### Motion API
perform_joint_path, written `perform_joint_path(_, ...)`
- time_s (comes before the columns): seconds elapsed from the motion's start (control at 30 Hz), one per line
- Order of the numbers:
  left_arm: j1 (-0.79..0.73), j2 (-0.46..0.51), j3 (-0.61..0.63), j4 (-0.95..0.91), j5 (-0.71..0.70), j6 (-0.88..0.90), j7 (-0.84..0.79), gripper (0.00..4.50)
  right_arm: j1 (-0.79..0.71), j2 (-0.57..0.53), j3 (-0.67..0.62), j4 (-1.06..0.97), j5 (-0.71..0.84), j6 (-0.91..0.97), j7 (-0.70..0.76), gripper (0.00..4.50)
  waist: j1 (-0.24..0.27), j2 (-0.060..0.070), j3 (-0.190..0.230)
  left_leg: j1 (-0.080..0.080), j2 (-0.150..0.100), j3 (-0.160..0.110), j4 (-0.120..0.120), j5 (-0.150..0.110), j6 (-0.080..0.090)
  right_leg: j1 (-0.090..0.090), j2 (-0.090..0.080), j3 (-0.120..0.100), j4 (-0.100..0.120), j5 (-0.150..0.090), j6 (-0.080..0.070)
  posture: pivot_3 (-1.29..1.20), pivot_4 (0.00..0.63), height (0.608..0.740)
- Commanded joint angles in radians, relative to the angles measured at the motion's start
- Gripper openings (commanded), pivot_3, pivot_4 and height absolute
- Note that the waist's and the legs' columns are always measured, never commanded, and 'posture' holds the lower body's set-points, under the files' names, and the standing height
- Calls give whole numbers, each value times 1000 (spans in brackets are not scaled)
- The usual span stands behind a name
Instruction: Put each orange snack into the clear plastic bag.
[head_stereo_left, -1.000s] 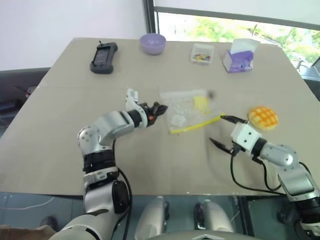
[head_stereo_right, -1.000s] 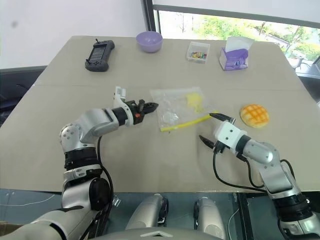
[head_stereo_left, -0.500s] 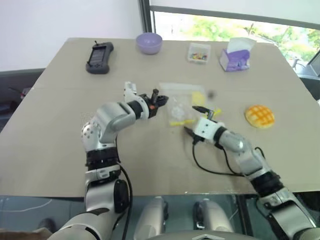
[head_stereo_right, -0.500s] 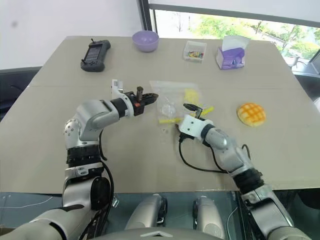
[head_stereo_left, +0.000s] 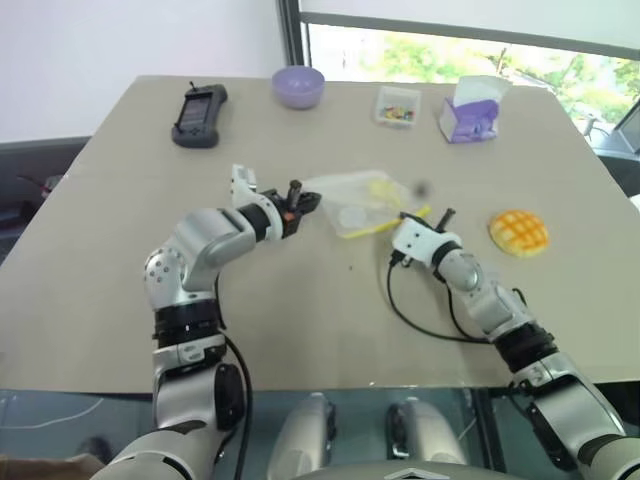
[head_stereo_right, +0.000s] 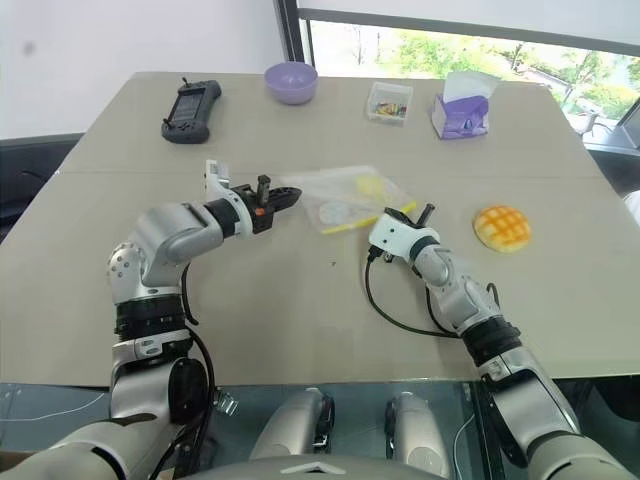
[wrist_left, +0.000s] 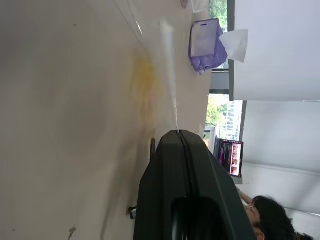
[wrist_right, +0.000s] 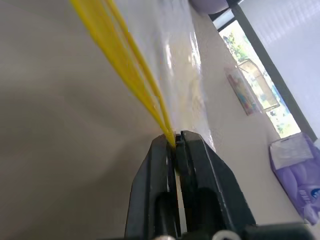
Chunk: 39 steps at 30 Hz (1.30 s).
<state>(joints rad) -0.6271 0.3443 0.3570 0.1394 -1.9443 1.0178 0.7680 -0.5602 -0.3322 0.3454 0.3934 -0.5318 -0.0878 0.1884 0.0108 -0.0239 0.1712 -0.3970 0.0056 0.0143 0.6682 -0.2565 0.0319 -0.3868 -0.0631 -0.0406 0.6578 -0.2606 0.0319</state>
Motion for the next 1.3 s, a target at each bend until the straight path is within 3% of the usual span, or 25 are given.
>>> perform_joint_path(0.03,30,123,-66,-82,103,94,-165,0,-34,1,-27,-8,29,-22,-1,74,-5,0,0,0,0,0,0,0,0,0,0,0,1,0,0,0,150,740)
perform_joint_path(0.1,55,204,-107,-147,233,129,-307,0,-42,19,-34,-31,48,5,14,74,-9,0,2,0,0,0,-1,0,0,-1,1,0,1,0,0,0,150,740)
perform_joint_path(0.27,142,560,-391,-506,894,-122,-820,2055,-75,39,-25,-72,47,66,54,0,-25,0,4,-3,0,4,-5,1,-1,-8,3,3,1,0,-1,0,150,740)
perform_joint_path(0.3,151,609,-445,-559,1024,-209,-888,2055,-84,45,-24,-78,50,77,65,0,-24,1,4,-3,0,6,-9,1,-1,-9,3,3,0,0,-1,0,150,740)
perform_joint_path(0.37,156,635,-490,-618,1135,-289,-983,2055,-101,55,-19,-86,59,92,89,0,-21,1,4,-1,0,7,-13,1,-2,-10,1,4,-2,0,-1,0,150,740)
perform_joint_path(0.6,143,544,-544,-677,1265,-288,-1103,2055,-131,96,-12,-123,68,172,136,0,-24,1,4,-3,2,7,-18,2,-3,-11,0,7,-7,0,-1,0,150,740)
perform_joint_path(0.83,88,448,-562,-704,1341,-155,-1089,2055,-128,119,-3,-146,70,209,158,0,-24,1,5,-3,3,7,-17,2,-2,-12,1,7,-5,0,-1,0,150,740)
perform_joint_path(1.3,119,372,-566,-723,1444,-53,-1081,2055,-116,145,-4,-192,87,278,167,0,-24,1,5,-3,3,7,-15,2,-2,-12,1,8,-1,0,-1,0,150,740)
